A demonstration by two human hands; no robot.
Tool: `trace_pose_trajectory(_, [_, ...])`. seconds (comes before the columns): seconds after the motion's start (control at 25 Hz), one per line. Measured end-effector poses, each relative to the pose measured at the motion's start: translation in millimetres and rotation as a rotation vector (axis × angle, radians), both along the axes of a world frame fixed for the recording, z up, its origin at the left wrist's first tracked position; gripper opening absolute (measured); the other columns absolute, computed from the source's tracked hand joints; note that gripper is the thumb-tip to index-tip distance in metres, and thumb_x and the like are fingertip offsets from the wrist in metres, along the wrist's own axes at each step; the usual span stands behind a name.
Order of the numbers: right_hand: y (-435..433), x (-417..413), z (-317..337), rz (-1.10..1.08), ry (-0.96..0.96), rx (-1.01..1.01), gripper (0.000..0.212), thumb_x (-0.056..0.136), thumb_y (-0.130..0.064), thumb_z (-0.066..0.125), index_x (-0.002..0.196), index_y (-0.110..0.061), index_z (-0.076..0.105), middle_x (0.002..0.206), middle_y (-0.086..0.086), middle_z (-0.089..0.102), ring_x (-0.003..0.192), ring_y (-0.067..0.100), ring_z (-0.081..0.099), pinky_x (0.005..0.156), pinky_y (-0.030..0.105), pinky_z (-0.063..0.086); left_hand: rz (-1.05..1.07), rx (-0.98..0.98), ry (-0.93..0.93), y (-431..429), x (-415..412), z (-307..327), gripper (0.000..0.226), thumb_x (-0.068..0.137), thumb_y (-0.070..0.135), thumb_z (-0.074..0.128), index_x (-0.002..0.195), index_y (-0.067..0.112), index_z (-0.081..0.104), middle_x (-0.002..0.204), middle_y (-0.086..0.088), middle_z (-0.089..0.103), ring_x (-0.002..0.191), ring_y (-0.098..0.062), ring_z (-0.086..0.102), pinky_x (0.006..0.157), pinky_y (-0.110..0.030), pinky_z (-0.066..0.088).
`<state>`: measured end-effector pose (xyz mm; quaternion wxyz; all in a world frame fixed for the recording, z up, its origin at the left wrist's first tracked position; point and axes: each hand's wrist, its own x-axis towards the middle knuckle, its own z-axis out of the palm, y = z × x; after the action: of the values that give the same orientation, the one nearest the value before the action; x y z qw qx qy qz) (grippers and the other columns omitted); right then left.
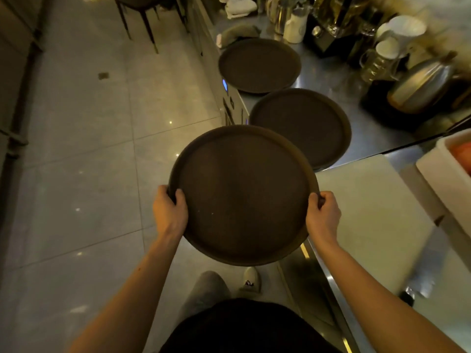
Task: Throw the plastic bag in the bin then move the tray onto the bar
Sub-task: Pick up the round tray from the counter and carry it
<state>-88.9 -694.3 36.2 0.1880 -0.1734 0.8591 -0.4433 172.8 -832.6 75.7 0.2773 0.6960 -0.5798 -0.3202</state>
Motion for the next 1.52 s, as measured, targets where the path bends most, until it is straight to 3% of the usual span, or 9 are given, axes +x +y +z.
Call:
trace_pose_trajectory(0.2, [-18.1,-22.4,-2.1,-0.102,0.001,0.034,0.015,0.097,-0.023,0.048,0.097,-0.01,0.055,0.09,0.006,0.059,0.082,0.023,0.057,0.072,0.034,0.045,-0.112,0.033,0.047,-57.0,-47.3,-11.4,0.023,0.096,0.016,0.049,0.115,0.004,0.052,0.098,-0.005,0.056,0.086,-0.018,0.054,0.072,-0.032,0.042])
trace_pose_trajectory(0.44, [-59.4,-35.3,-9.4,-0.262,0.076,0.132,0.013,0.093,-0.023,0.052,0.091,-0.01,0.052,0.084,0.012,0.061,0.077,0.03,0.059,0.072,0.045,0.052,-0.289,0.114,0.079,-138.5,-91.3,-22.2,0.031,0.095,0.016,0.05,0.125,0.008,0.05,0.1,0.001,0.054,0.091,-0.016,0.055,0.074,-0.03,0.045])
trace_pose_trajectory(0.76, [-112.8,-42.9,-17.4,-0.434,0.119,0.236,0.011,0.093,-0.023,0.052,0.088,-0.014,0.048,0.082,0.015,0.06,0.078,0.033,0.059,0.074,0.046,0.051,-0.513,0.221,0.124,-235.4,-137.8,-32.7,0.041,0.092,0.008,0.054,0.132,0.009,0.052,0.115,-0.001,0.059,0.1,-0.011,0.052,0.084,-0.028,0.046])
trace_pose_trajectory(0.88, [-119.6,-54.3,-18.5,-0.451,0.12,0.255,0.01,0.093,-0.022,0.051,0.089,-0.014,0.048,0.082,0.014,0.059,0.077,0.032,0.058,0.072,0.043,0.05,-0.552,0.248,0.112,-248.8,-154.4,-37.3,0.038,0.091,0.006,0.054,0.128,0.01,0.054,0.11,0.001,0.058,0.1,-0.013,0.054,0.085,-0.03,0.048])
trace_pose_trajectory(1.16, [-129.6,-116.4,-26.0,-0.418,0.161,0.296,0.011,0.095,-0.019,0.05,0.09,-0.01,0.05,0.081,0.016,0.058,0.073,0.029,0.054,0.067,0.035,0.042,-0.642,0.184,-0.005,-267.7,-220.3,-46.8,0.031,0.088,0.003,0.058,0.117,0.009,0.064,0.098,0.003,0.06,0.093,-0.013,0.056,0.079,-0.028,0.047])
trace_pose_trajectory(1.28, [-130.8,-151.7,-33.0,-0.382,0.184,0.323,0.017,0.095,-0.019,0.05,0.094,-0.003,0.054,0.08,0.012,0.056,0.072,0.026,0.052,0.067,0.033,0.038,-0.706,0.148,-0.129,-271.1,-247.9,-58.4,0.029,0.087,0.009,0.062,0.116,0.01,0.065,0.108,-0.006,0.065,0.095,-0.017,0.059,0.079,-0.026,0.044])
trace_pose_trajectory(1.52, [-136.4,-195.8,-56.2,-0.296,0.221,0.447,0.023,0.096,-0.027,0.046,0.092,-0.005,0.054,0.08,0.011,0.053,0.069,0.025,0.052,0.062,0.032,0.037,-0.744,0.17,-0.298,-269.4,-274.8,-71.2,0.031,0.09,0.016,0.062,0.12,0.009,0.061,0.118,-0.011,0.054,0.095,-0.018,0.055,0.084,-0.028,0.046])
